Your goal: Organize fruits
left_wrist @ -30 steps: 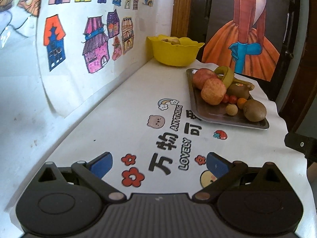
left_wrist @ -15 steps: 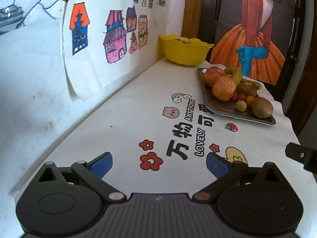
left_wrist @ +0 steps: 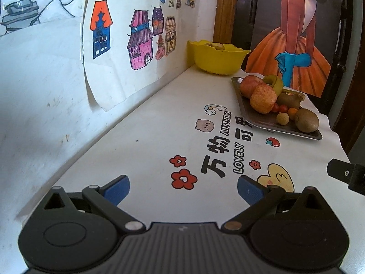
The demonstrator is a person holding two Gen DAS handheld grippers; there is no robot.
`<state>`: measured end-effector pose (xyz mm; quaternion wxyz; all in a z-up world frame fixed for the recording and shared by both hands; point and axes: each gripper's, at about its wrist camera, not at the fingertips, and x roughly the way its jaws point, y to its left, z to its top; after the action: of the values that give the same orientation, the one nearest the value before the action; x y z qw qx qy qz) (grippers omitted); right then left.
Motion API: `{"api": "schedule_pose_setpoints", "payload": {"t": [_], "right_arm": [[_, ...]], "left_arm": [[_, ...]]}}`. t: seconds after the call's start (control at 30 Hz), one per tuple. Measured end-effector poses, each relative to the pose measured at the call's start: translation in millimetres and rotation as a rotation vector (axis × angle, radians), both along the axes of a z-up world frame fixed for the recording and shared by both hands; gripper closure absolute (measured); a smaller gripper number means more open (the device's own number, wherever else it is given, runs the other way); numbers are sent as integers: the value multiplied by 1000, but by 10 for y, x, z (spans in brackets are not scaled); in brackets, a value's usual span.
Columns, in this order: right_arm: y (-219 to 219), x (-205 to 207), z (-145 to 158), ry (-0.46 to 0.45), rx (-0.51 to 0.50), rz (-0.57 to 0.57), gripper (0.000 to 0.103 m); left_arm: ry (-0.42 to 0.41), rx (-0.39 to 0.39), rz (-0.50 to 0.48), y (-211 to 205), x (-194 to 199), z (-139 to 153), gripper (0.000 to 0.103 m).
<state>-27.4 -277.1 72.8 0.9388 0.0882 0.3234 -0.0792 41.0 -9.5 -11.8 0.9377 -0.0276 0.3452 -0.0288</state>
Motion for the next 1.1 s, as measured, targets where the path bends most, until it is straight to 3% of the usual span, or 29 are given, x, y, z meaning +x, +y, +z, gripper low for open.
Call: {"api": "schedule_pose_setpoints", "payload": {"t": [1.1], "right_arm": [[-71,-12,-4,-6,18,-12,1]], "left_arm": [[-9,29,-5,-104,-20,40,1]]}}
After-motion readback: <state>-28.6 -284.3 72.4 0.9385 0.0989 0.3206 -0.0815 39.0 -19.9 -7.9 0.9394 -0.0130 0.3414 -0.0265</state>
